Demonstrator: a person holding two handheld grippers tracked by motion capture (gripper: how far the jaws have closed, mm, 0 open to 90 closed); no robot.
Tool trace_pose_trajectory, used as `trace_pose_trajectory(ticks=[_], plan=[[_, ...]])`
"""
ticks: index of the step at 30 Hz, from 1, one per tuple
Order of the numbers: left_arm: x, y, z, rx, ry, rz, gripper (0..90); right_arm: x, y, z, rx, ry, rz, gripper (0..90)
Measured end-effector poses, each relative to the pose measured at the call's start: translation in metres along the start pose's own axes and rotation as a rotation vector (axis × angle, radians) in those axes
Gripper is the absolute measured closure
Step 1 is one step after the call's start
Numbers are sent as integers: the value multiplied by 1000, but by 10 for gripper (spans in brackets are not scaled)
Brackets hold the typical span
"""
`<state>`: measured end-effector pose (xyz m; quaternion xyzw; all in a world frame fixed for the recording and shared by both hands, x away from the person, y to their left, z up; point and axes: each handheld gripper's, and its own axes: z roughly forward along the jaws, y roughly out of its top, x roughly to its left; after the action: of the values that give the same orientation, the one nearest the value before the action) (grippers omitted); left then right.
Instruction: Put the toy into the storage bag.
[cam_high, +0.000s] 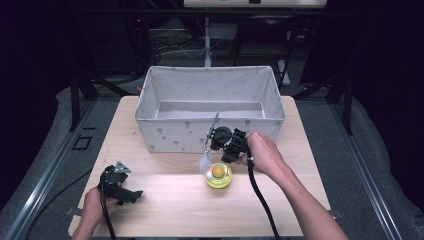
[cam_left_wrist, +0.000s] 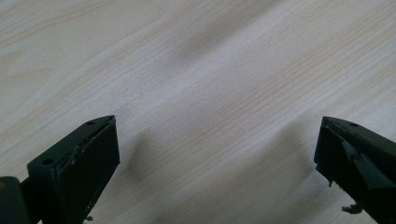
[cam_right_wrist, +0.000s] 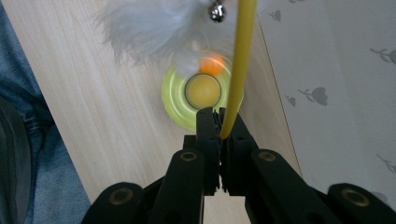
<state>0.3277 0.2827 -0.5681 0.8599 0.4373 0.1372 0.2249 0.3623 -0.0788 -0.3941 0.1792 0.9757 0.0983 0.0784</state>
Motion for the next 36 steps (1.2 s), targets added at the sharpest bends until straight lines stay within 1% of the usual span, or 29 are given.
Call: trace_pose_trajectory(ticks=[2,3,4,5,9,14,15,20,21,24,29,30,34,35,36], plan=[[-1,0,0,-2,10,0,2,0,2,0,3,2,-2,883],[-1,0,0,-4,10,0,2,0,3,-1,5,-3,-6,884],[-1,0,0,-4,10,0,2,0,3,-1,0,1,-3,884],[0,0,0,1,1,1,2,0,4,-1,2,-1,-5,885],[0,0,0,-6,7,-2,1,-1,7,-4,-7,5,-2,886],[0,0,0,-8,8,-5,2,-2,6,-13,-20,-7,0,886],[0,0,0,-8,8,-5,2,-2,5,-15,-28,-1,4,886],[0,0,0,-2,3,-3,2,-3,1,-26,-51,-1,11,886],[0,0,0,-3,3,-3,2,-3,0,-27,-62,-3,16,886],[0,0,0,-3,4,-3,2,-4,0,-32,-63,-16,18,886],[0,0,0,-2,3,-4,2,-5,-1,-37,-53,-20,25,886],[-1,0,1,-6,13,-6,2,-6,-1,-37,-54,-18,28,886],[-1,0,0,-7,14,-5,2,-7,-2,-39,-54,-11,30,886],[-1,0,0,-3,4,-6,2,-7,-3,-40,-55,-12,31,886],[-1,0,0,-7,10,-7,2,-8,-3,-42,-60,-9,29,886]])
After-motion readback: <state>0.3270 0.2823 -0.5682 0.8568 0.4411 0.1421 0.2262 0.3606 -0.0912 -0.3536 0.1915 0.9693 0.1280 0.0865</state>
